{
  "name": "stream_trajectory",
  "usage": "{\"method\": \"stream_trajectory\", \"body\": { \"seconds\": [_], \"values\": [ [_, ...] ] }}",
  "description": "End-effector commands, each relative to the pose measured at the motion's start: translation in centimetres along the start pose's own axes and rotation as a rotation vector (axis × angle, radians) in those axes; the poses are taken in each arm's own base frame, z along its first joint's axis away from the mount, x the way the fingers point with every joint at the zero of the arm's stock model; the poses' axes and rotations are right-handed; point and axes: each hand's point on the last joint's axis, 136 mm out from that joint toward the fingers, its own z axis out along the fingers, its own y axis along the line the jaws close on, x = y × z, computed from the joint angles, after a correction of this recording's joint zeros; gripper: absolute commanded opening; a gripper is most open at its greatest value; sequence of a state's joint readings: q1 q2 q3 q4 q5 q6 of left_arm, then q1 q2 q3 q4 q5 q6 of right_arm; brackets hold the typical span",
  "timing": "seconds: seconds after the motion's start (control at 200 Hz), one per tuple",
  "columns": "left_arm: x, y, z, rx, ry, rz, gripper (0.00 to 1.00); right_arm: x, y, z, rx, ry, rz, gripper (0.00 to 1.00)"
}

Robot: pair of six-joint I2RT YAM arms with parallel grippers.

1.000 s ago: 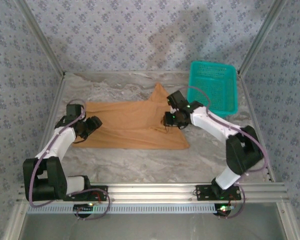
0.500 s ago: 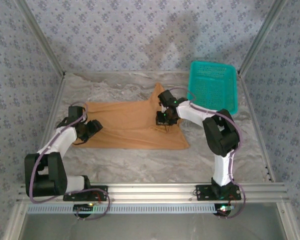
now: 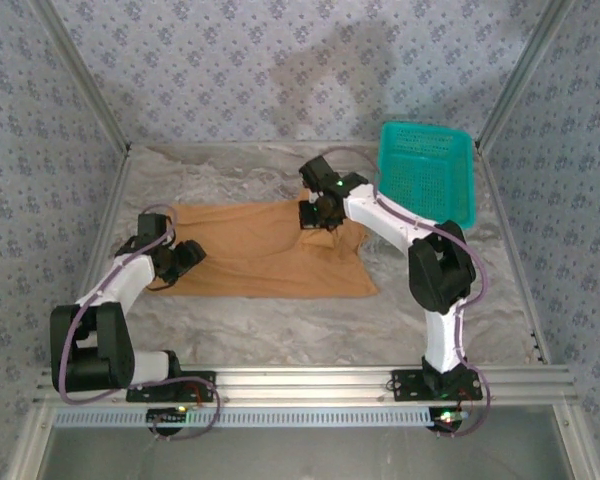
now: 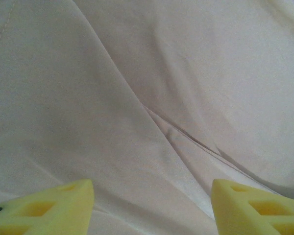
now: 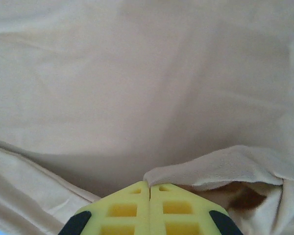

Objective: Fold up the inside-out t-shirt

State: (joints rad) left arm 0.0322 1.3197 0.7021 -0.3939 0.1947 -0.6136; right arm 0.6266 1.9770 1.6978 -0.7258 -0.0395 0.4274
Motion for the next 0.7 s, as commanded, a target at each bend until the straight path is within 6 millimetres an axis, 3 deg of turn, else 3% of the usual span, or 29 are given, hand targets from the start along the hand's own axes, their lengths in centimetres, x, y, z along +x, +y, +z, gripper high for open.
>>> {"method": "stream_trajectory", "body": {
  "seconds": [0.0,0.095,0.165,0.37,0.535,0.695],
  "values": [
    [0.6,-0.2,0.7,0.017,0.019,0.000,0.64,-1.2,-1.0,2.5,0.099,0.048,-0.078,0.07],
    [1.1,-0.2,1.2,0.014,0.030,0.008,0.64,-3.2,-1.4,4.9,0.159,0.057,-0.124,0.40],
    [1.4,-0.2,1.4,0.008,0.047,0.019,0.64,-4.0,-1.3,5.7,0.165,0.065,-0.119,0.49],
    [1.5,0.4,0.5,-0.019,0.032,0.040,0.64,-1.6,-2.5,2.6,0.161,0.052,-0.019,0.47],
    [1.2,0.2,0.5,-0.011,0.023,0.039,0.64,3.7,-3.1,1.2,0.027,0.067,0.066,0.33],
    [0.7,0.0,1.2,-0.006,0.047,0.031,0.64,9.8,-4.4,0.4,0.016,0.158,0.116,0.34]
  ]
}}
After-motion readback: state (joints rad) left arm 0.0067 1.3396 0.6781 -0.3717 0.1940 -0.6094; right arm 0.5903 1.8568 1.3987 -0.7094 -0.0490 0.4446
